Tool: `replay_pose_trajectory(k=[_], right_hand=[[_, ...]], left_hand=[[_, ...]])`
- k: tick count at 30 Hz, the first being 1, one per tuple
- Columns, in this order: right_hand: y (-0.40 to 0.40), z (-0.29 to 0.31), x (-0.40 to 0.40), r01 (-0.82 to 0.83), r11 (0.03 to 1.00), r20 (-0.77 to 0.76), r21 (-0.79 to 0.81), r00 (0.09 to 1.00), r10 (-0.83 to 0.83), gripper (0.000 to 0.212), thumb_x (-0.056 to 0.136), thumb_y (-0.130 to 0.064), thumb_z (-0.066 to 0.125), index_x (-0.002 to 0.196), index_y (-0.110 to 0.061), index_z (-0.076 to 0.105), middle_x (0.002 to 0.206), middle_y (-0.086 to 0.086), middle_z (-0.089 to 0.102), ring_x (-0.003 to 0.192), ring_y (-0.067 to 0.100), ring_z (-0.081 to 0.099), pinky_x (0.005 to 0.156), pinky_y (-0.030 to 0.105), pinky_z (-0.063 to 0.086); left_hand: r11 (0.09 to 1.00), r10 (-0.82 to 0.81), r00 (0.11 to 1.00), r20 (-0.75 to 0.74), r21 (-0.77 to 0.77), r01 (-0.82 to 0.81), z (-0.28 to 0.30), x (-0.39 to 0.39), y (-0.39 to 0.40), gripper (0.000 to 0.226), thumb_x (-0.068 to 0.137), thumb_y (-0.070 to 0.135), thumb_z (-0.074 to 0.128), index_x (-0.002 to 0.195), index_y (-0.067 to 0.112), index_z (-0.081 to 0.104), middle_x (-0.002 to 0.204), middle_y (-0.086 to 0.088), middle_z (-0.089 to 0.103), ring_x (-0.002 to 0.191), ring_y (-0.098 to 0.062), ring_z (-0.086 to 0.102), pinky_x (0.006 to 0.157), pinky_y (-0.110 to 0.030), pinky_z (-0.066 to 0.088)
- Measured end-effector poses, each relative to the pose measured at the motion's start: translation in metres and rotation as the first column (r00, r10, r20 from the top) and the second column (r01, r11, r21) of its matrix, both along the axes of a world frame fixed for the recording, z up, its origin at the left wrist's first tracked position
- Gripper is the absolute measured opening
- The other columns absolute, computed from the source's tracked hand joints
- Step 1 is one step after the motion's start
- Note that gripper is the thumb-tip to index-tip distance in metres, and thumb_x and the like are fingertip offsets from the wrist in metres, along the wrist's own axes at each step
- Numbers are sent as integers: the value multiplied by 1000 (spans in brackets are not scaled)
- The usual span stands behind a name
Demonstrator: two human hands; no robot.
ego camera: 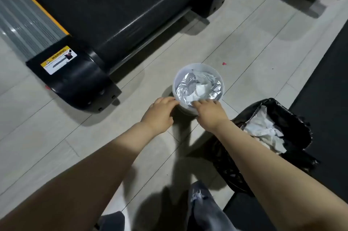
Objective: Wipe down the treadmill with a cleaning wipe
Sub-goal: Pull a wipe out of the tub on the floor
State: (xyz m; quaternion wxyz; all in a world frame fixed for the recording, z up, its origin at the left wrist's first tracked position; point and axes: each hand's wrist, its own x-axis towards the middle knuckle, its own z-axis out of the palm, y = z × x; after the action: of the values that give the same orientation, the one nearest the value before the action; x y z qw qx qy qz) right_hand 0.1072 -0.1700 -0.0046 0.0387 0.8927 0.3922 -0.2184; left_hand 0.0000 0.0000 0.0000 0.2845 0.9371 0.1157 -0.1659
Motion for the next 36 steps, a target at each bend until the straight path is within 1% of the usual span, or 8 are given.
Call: replay_pose_trajectory(k=[6,14,17,24,27,29,33,36], right_hand=[[0,-12,2,-64,997,113,50,992,58,41,86,-2,48,122,-20,58,108,0,60,98,27,60,68,31,36],[-11,-2,-3,-30,978,-38,206,999,38,31,96,-21,49,122,-29,64,115,-1,66,106,24,59,78,32,48],[-10,7,-6,-23,974,-144,227,988,57,26,92,-18,55,112,-25,69,109,-5,69,98,20,61,78,34,51],[29,21,22,199,917,-334,347,939,-78,11,88,-15,59,81,-17,68,80,-4,69,73,14,58,75,29,47],[64,-3,29,-13,999,-292,50,956,27,18,82,-10,54,64,-7,55,71,14,57,68,19,43,67,36,44],[81,-15,24,-131,973,-345,-190,937,59,22,85,-16,55,63,-13,55,69,4,55,73,23,51,67,32,45],[99,-40,7,-191,911,-318,-365,945,71,39,92,-41,49,121,-18,61,111,1,59,103,27,57,90,35,47],[112,-45,-2,-203,889,-293,-409,952,83,50,84,-47,46,123,-20,60,121,4,61,114,28,55,99,40,44]], left_hand=[[970,-183,979,92,180,164,-22,15,2,63,92,14,56,150,28,37,162,10,23,150,-18,13,118,-35,18],[884,-408,874,266,354,305,-35,15,18,29,80,27,75,107,25,65,107,4,63,118,-27,55,113,-38,26],[904,-390,856,340,319,285,-30,7,23,16,80,25,75,92,25,65,90,6,62,94,-24,63,107,-45,36],[931,-361,875,323,63,360,-14,-13,55,16,94,27,64,109,25,65,105,6,60,102,-19,51,93,-33,39],[925,-373,871,319,58,374,-13,-23,66,17,94,28,65,110,25,66,105,7,60,102,-18,52,93,-34,41],[912,-404,857,320,68,405,-18,-31,70,16,94,29,65,109,28,65,105,9,60,103,-17,53,95,-34,42],[903,-422,845,328,73,423,-24,-41,75,15,93,28,65,108,28,65,104,11,60,104,-14,52,96,-34,42],[917,-385,861,332,28,398,-27,-47,82,15,95,27,63,110,26,64,107,9,58,104,-12,47,95,-35,43]])
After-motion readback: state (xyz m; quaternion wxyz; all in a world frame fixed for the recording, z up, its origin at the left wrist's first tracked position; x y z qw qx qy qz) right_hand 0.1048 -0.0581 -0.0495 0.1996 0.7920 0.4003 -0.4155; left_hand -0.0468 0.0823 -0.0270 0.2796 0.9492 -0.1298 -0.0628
